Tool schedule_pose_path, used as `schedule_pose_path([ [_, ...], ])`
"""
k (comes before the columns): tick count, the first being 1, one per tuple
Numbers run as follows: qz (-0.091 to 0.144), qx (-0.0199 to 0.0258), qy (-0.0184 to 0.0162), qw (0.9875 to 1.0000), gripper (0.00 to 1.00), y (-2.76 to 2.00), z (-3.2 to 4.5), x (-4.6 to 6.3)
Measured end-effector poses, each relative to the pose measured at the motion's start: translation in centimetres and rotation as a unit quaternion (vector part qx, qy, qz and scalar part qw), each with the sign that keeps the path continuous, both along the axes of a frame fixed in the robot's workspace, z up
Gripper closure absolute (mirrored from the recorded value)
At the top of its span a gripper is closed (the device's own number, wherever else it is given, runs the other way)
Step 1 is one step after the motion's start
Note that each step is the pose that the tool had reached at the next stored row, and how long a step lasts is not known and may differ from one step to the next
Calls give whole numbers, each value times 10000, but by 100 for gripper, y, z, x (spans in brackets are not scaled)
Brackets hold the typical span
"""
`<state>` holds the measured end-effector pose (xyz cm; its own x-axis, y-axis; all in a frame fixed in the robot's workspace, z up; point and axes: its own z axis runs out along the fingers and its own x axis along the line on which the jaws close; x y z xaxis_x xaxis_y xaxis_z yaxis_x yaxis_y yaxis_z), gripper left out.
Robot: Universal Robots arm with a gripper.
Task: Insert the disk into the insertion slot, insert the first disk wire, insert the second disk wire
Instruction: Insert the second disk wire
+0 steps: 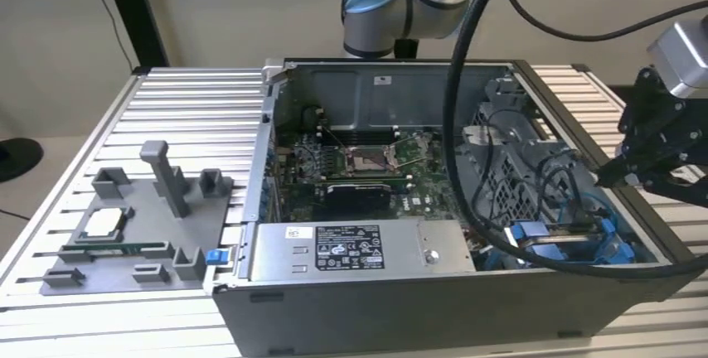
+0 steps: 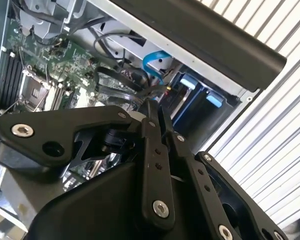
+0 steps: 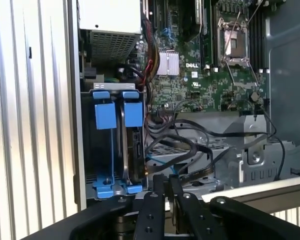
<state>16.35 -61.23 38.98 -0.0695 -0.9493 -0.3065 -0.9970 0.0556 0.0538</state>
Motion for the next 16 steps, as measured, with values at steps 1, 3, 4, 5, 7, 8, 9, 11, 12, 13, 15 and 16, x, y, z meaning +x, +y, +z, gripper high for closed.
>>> schedule_pose_path([
  [1, -5, 1, 0, 10000, 100, 0, 12, -27],
  [3, -14, 4, -1, 10000, 100, 0, 33, -76],
  [4, -18, 5, -1, 10000, 100, 0, 42, -98],
  [5, -21, 5, -1, 10000, 100, 0, 49, -118],
  [7, -27, 5, -2, 10000, 100, 0, 64, -158],
  [8, -30, 5, -2, 10000, 100, 0, 71, -177],
  [9, -33, 5, -2, 10000, 100, 0, 78, -195],
  [11, -36, 6, -3, 10000, 100, 0, 90, -230],
  [12, -38, 6, -4, 10000, 100, 0, 97, -246],
  [13, -39, 7, -4, 10000, 100, 0, 102, -260],
  [15, -40, 6, -6, 10000, 100, -1, 108, -282],
  [16, -40, 6, -7, 10000, 100, -1, 109, -288],
])
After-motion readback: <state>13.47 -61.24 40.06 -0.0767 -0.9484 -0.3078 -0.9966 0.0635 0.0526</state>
